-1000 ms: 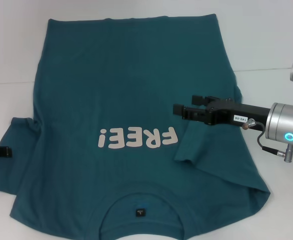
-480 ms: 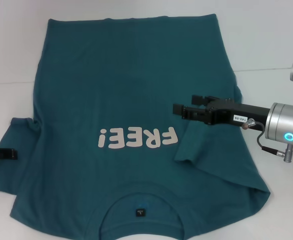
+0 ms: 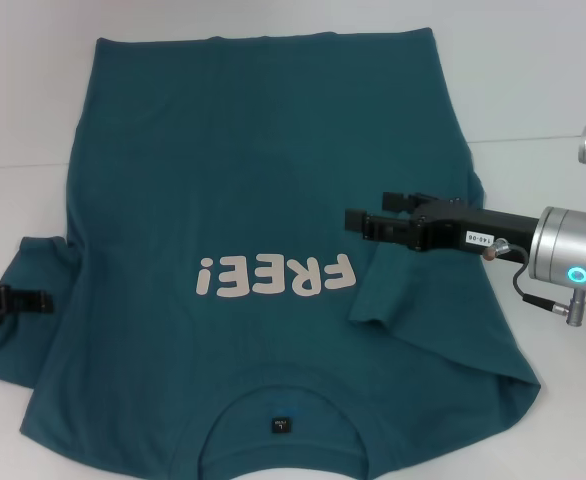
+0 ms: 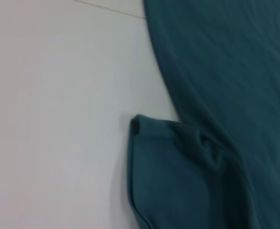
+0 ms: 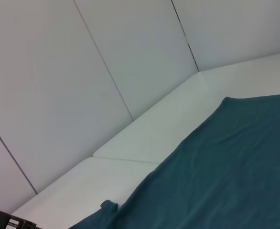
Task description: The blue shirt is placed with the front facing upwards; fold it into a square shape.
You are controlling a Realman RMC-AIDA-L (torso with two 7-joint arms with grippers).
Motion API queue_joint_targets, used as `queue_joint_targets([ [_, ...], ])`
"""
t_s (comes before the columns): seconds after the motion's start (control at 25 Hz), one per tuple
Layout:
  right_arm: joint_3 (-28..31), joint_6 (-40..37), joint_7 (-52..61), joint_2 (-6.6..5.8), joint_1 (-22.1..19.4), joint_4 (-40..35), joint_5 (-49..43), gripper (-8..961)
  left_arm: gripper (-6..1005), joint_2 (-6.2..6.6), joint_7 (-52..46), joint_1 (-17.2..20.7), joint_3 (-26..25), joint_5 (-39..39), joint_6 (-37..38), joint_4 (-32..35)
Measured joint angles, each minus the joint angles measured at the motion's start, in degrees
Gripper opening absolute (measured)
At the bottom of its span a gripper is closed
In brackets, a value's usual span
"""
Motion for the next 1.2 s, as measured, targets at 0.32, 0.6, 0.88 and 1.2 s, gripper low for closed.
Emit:
queue_joint_targets([
  [0.32,0.13,0.00,-0.17,0.00,0.00,0.42,0.00,941,841,-0.31,-0.01,-0.34,-0.01,-4.04,2.15,-0.37],
  [0.6,0.06,0.07,-0.20,0.00,0.00,0.64,0.00,941,841,-0.58,0.39,-0.45,-0.01,-8.13,3.69,-0.45],
  [0.88,0.13,0.09,-0.22,0.01,-0.01,0.75,0.00,942,841,-0.24,0.12,0.47,0.00,-7.79,1.61,-1.89],
  [1.2,0.12,0.72,-0.39,0.01,0.05,1.07,0.00,942,842,1.06,-0.44,2.24,0.06,-5.49,-0.46,-1.80],
])
